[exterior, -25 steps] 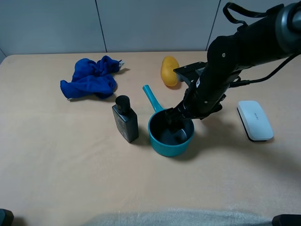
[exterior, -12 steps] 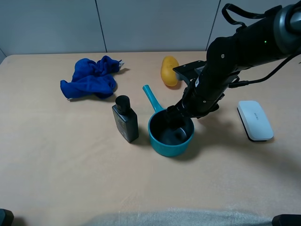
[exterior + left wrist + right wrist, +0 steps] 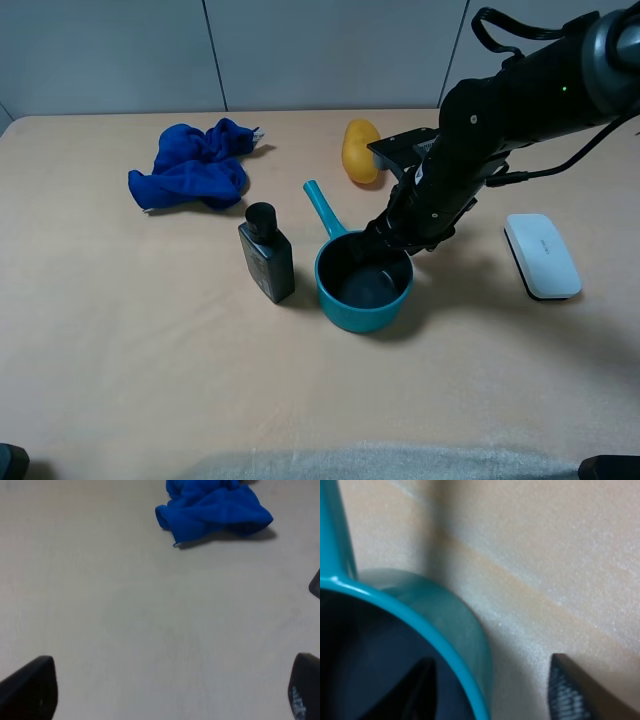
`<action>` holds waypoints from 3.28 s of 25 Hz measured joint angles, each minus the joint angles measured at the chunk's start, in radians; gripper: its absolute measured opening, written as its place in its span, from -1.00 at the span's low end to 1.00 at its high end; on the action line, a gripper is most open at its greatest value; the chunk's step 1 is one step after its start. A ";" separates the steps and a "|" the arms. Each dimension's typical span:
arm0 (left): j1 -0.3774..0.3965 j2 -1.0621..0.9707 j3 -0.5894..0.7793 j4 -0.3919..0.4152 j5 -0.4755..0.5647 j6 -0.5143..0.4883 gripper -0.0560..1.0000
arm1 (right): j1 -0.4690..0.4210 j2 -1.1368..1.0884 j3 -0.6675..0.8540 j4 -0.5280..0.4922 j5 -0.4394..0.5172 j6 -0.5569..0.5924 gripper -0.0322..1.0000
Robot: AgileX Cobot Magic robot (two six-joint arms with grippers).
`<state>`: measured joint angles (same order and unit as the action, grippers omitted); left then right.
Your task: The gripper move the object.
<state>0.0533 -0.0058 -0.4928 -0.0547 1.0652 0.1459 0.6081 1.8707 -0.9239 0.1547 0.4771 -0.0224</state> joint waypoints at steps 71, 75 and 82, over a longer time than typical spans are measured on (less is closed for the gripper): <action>0.000 0.000 0.000 0.000 0.000 0.000 0.86 | -0.101 -0.132 -0.263 -0.147 0.340 0.192 -0.98; 0.000 0.000 0.000 0.000 0.000 0.000 0.86 | -0.147 -0.132 -0.306 -0.147 0.354 0.193 -0.98; 0.000 0.000 0.000 0.000 0.000 0.000 0.86 | -0.221 -0.118 -0.376 -0.155 0.371 0.193 -0.98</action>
<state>0.0533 -0.0058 -0.4928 -0.0547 1.0652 0.1459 0.3874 1.7528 -1.2996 0.0000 0.8482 0.1709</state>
